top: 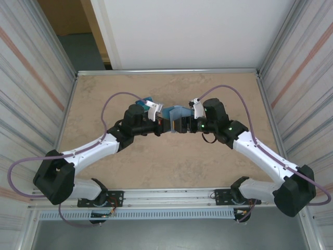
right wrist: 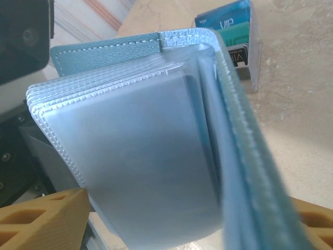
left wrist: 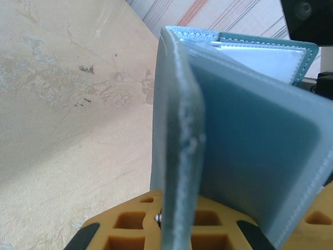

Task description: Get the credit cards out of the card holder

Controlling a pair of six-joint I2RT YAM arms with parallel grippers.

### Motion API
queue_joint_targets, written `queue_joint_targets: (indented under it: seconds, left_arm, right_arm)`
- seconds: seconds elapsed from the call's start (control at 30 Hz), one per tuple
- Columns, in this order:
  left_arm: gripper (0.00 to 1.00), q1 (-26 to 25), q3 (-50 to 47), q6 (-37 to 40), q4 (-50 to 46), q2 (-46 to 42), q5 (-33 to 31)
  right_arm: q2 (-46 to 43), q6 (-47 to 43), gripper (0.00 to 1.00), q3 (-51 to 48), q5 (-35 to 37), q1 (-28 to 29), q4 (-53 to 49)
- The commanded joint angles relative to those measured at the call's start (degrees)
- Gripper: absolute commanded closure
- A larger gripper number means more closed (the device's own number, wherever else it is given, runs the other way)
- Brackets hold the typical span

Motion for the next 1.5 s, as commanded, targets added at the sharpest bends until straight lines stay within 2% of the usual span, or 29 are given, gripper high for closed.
queue_joint_targets:
  seconds: [0.0,0.1,0.47,0.6,0.73,1.0,1.17,1.33,1.47]
  left_arm:
    - [1.0,0.5,0.0,-0.5,2.8,-2.2,1.5]
    - [1.0,0.5,-0.2,-0.4,2.8,-2.3,1.2]
    - [1.0,0.8,-0.7,-1.0,3.4,-2.2,1.1]
    - [1.0,1.0,-0.7,-1.5,4.0,-2.3,1.8]
    - [1.0,1.0,-0.7,-1.5,4.4,-2.4,3.0]
    - [0.98,1.1,-0.7,-1.5,3.6,-2.8,2.8]
    - [0.65,2.1,-1.1,-2.1,2.3,-4.0,2.2]
    - [0.41,2.6,-2.0,-2.7,2.4,-5.2,2.7]
    - [0.22,2.6,-2.5,-3.3,2.9,-4.9,2.8]
  right_arm:
    - [0.3,-1.5,0.26,2.3,1.6,0.5,-1.1]
    - [-0.1,-1.4,0.3,2.2,1.4,0.5,-0.9]
    - [-3.0,-0.9,0.32,0.8,-0.8,0.4,1.3]
    - [-3.9,-0.8,0.41,0.3,-0.9,0.0,1.7]
    - [-3.5,-0.5,0.56,0.4,0.9,-0.2,0.4]
    - [-3.2,0.0,0.72,0.5,1.6,-0.6,0.1]
    - [-3.6,0.4,0.85,0.7,3.4,-0.7,-0.8]
    - [-3.2,1.1,0.92,0.9,5.1,-1.1,-2.1]
    - [-2.4,1.8,0.93,1.1,5.3,-1.2,-2.3]
